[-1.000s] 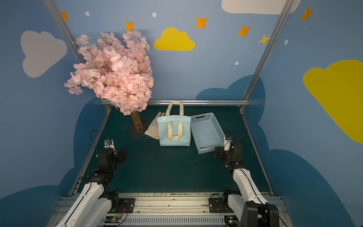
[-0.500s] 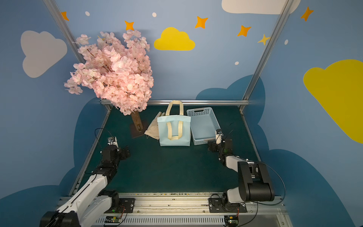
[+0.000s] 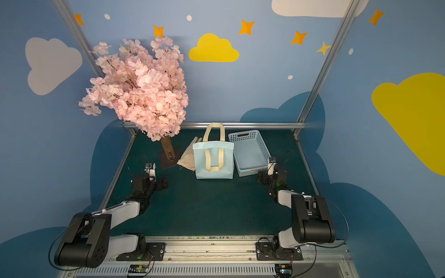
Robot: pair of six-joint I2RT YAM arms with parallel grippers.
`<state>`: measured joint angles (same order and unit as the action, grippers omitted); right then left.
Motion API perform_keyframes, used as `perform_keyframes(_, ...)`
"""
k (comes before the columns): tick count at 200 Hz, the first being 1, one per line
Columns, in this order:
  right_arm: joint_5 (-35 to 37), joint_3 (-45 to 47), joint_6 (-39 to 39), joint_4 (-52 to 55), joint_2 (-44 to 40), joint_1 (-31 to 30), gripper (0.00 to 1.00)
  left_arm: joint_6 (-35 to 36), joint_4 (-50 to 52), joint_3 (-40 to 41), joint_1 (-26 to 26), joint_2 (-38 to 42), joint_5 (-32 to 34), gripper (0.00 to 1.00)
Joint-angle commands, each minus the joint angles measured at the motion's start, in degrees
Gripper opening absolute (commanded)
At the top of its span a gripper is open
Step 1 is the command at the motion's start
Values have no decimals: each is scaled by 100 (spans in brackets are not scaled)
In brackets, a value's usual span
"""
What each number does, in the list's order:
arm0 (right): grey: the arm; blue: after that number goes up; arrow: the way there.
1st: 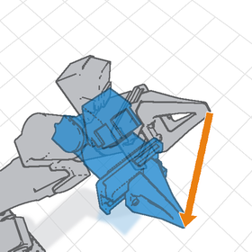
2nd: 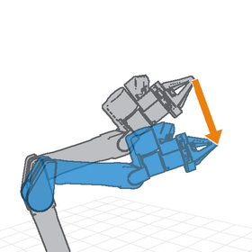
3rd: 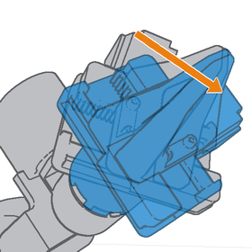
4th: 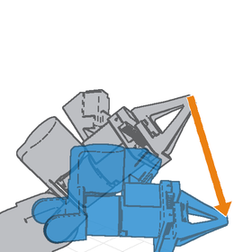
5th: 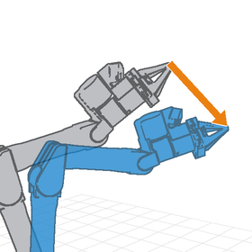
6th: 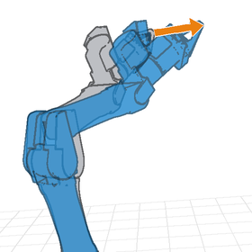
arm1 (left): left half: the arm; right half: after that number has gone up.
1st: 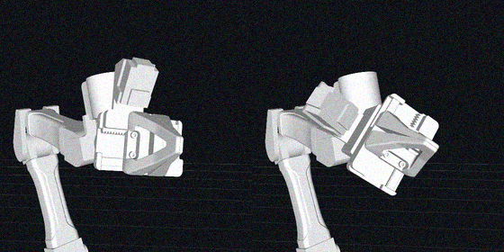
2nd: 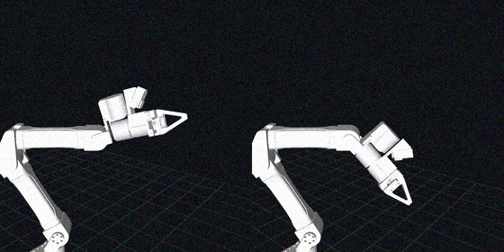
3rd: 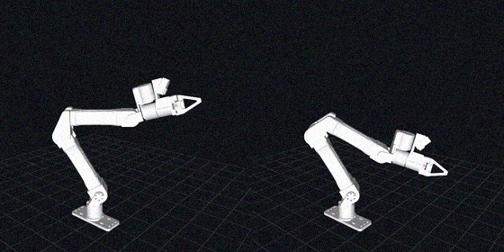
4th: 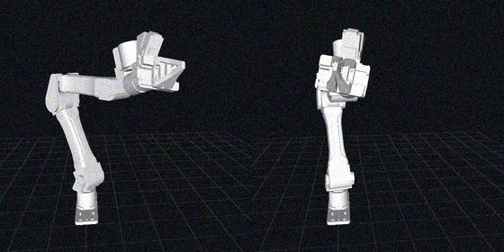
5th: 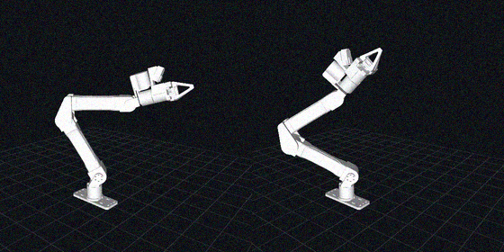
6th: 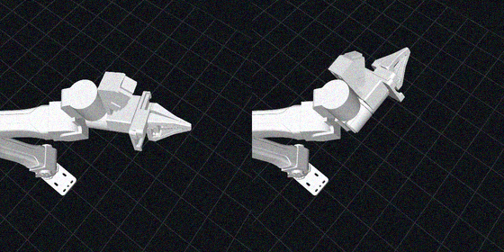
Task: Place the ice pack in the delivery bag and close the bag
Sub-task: Reset both arms
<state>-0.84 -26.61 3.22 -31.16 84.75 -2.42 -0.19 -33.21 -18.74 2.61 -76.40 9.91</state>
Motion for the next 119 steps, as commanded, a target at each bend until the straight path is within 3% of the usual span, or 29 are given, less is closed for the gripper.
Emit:
perform_keyframes(1,124,-70,-26,-247,-20,-60,98,168,-1395,-124,-41,-530,-303,100)
perform_keyframes(21,178,-72,-15,-251,-16,-81,99,190,-2734,8,-41,-1518,-220,100)
perform_keyframes(37,174,-72,-15,-242,-19,-92,98,-47,-1301,-365,-102,-1100,-48,100)
perform_keyframes(51,177,-75,-15,-242,-16,-85,98,-125,-1832,-296,-226,-1327,-232,100)
perform_keyframes(72,173,-95,-24,-233,1,-87,98,-131,-1388,-392,-242,-1184,-275,100)
perform_keyframes(119,106,-101,-36,-233,-2,-53,98,-140,-1420,-393,-249,-1202,-288,100)
